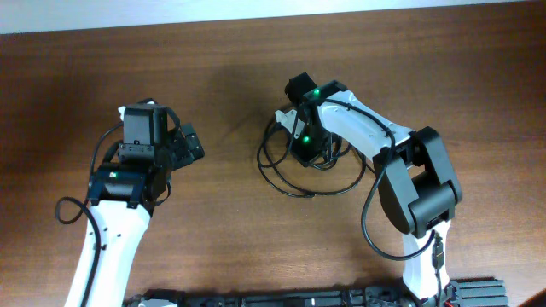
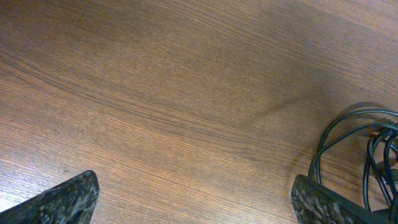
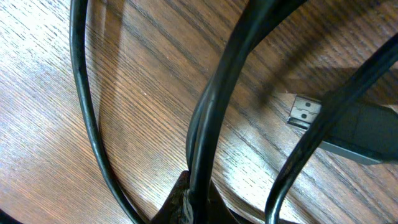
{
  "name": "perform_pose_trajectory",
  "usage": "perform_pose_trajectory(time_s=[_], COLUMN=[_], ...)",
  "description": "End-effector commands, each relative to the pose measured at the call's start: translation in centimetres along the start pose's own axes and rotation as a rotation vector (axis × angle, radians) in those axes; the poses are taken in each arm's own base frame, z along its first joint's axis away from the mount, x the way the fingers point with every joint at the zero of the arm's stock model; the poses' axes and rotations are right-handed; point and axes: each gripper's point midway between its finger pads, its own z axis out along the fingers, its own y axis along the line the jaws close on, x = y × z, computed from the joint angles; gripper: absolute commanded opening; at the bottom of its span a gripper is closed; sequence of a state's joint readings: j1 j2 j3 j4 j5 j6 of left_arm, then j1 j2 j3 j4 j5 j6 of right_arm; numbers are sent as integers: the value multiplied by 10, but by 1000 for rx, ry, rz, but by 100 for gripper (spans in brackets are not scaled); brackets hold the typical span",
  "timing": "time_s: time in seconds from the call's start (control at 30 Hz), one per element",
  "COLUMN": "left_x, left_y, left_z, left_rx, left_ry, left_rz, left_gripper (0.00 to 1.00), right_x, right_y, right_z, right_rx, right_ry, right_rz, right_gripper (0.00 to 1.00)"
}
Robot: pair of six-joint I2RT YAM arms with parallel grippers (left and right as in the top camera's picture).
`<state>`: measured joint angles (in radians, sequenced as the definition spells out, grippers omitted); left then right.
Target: Untangle cables
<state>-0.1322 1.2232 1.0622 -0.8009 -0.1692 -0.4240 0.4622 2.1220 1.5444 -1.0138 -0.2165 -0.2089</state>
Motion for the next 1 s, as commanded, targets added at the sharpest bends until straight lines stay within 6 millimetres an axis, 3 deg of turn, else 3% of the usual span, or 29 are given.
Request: perform_pose_trajectory(time_s=[0.0, 0.03, 0.1, 0.23, 0.3, 0.33, 0.37, 0.5, 0.6, 0.7, 0.73, 0.77, 0.83, 0.97], left_x=[-2, -2, -2, 7, 7, 8, 14, 25, 28, 37, 41, 43, 42, 39], left_y=[1, 1, 1, 5, 5, 3, -13, -47, -48, -47, -47, -48, -45, -40], left_z=[-1, -1, -1, -1, -1, -1, -2, -9, -4, 14, 22, 30, 34, 36], left_rx=[-5, -5, -5, -21, -20, -9, 83, 286, 284, 255, 244, 236, 216, 188], left_ry=[-4, -4, -4, 32, 33, 39, 75, 148, 169, 231, 254, 270, 266, 250], left_rz=[-13, -13, -13, -6, -6, -6, -8, -12, -12, -12, -12, -12, -11, -8], left_gripper=[99, 99, 99, 99, 99, 99, 99, 99, 99, 99, 99, 99, 99, 99], right_x=[5, 4, -7, -45, -56, -58, -61, -63, -63, -63, -62, -59, -52, -50], right_y=[1, 1, 12, 59, 82, 89, 99, 108, 108, 108, 108, 109, 108, 79], right_z=[5, 4, -29, -146, -193, -206, -223, -232, -232, -232, -231, -230, -226, -216], right_rx=[6, 7, -23, -151, -216, -238, -272, -320, -320, -318, -318, -322, -319, -149], right_ry=[26, 24, 0, -217, -326, -359, -408, -433, -433, -433, -431, -416, -380, -344], right_rz=[6, 5, 2, -59, -102, -118, -143, -160, -160, -160, -159, -155, -137, -105], right_gripper=[4, 4, 4, 4, 4, 4, 4, 4, 4, 4, 9, 25, 47, 55])
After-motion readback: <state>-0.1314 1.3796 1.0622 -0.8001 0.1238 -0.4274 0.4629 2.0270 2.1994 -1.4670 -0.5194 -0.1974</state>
